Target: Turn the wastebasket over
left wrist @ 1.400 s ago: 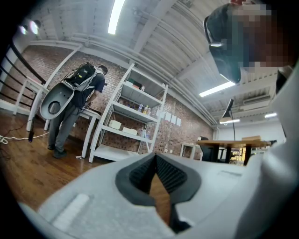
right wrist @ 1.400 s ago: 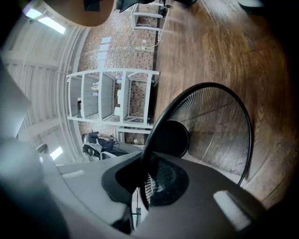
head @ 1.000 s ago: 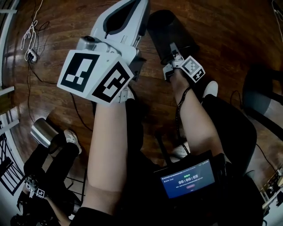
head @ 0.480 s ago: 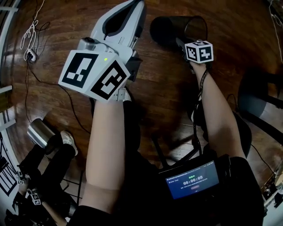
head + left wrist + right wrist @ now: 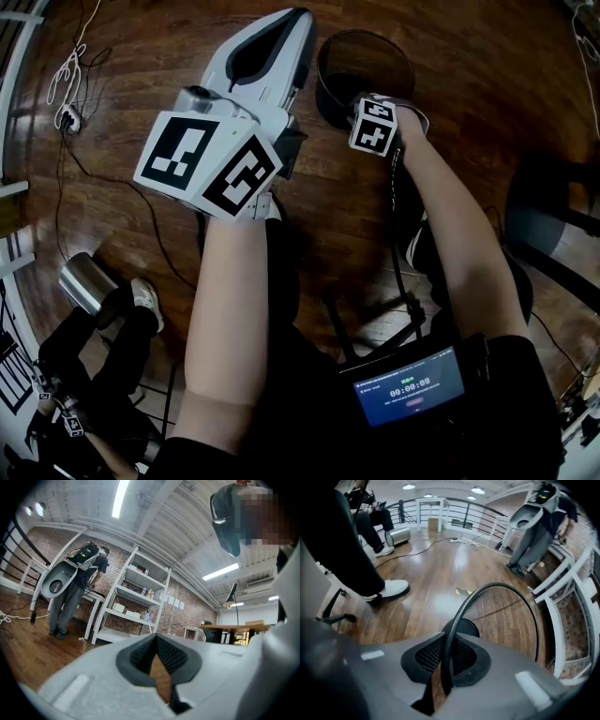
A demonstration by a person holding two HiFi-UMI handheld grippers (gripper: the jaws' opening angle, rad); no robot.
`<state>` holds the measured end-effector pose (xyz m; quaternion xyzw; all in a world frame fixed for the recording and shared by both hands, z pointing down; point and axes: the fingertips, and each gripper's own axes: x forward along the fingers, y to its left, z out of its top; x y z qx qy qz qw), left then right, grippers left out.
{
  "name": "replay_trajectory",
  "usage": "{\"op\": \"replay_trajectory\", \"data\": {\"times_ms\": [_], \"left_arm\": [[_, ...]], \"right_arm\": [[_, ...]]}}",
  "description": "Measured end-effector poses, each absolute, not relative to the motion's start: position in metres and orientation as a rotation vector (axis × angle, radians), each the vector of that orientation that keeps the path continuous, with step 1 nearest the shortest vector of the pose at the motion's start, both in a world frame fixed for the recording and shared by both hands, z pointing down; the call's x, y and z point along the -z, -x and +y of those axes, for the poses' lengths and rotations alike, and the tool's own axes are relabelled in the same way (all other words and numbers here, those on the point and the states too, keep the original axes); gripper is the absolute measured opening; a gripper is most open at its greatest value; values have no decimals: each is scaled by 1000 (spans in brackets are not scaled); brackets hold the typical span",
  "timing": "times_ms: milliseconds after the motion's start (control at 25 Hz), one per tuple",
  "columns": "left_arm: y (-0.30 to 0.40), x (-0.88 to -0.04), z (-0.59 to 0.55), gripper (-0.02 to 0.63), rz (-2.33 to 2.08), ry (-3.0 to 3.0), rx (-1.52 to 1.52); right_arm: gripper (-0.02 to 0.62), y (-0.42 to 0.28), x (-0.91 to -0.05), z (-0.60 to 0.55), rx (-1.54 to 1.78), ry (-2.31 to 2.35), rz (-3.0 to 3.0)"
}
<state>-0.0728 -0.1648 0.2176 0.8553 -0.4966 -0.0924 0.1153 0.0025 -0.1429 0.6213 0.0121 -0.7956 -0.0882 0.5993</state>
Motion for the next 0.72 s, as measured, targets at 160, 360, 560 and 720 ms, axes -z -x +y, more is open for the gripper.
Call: {"op": "replay_trajectory", "data": {"times_ms": [160, 360, 560, 720], "left_arm": [[72, -217, -165, 2, -1455, -2507, 279], [67, -217, -162, 2, -1438, -2512, 267], [62, -219, -163, 2, -1432, -2545, 269], [54, -227, -161, 2, -1409, -2574, 216]], "right_arm": [[25, -2, -638, -121, 269, 102, -1767], [26, -9, -640, -116, 247, 97, -1788], [37, -18, -635, -117, 334, 105, -1751], [52, -30, -608, -114, 364, 90, -1770]]}}
